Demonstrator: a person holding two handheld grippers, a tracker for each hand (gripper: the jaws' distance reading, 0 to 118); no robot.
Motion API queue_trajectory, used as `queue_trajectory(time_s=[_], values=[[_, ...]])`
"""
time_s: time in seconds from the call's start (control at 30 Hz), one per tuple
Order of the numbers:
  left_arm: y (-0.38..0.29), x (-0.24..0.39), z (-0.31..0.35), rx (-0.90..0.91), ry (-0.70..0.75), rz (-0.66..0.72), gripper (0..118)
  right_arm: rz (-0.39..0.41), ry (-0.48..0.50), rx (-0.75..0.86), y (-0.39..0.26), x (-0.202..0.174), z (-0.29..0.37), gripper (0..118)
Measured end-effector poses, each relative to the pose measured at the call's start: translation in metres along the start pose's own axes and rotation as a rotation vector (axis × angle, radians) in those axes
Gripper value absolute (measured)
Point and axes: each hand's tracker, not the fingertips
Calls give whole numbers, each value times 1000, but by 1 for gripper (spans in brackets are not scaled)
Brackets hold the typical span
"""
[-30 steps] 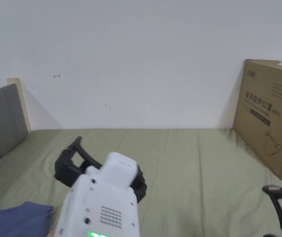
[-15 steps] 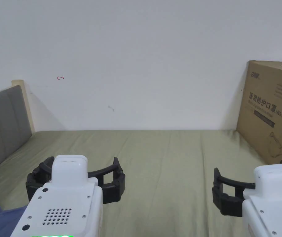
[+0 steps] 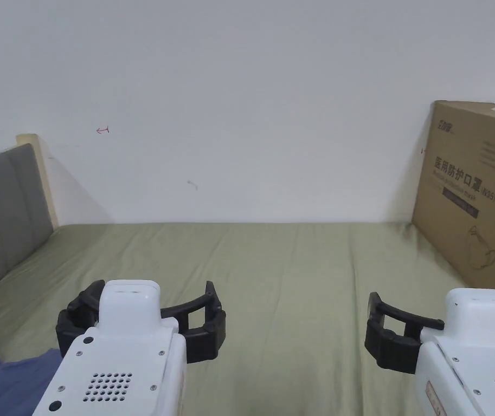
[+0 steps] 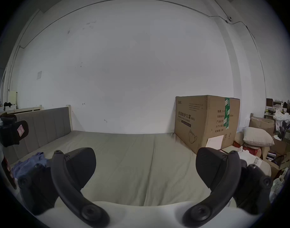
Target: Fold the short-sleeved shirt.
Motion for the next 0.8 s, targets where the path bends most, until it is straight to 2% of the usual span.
queue_trajectory(time_s=[0.1, 0.53, 0.6, 0.63, 0.67, 0.7, 0.73, 0.77, 0.8], values=[[1, 0, 1, 8, -43, 16, 118, -5, 40, 0, 1, -1, 0, 118], [2, 4, -1, -29, -36, 36, 116, -3, 3, 37, 4, 1, 6, 118], [2, 6, 0, -23, -23, 16, 98, 5, -23, 24, 4, -2, 5, 117], [3, 7, 1, -23, -22, -2, 79, 12, -33, 13, 3, -3, 4, 114], [3, 8, 1, -31, -13, -32, 39, 11, -31, 17, 2, -2, 5, 99], [3, 10, 0, -46, 4, -67, 13, 12, -29, 23, 1, -3, 7, 68], [3, 12, -1, -57, 10, -75, 4, 11, -17, 31, 0, -3, 8, 20], [3, 12, -3, -76, 14, -79, 4, 18, -16, 39, 0, -3, 8, 0], [2, 12, -4, -88, 32, -82, 3, 19, -16, 16, 1, -2, 4, 0]])
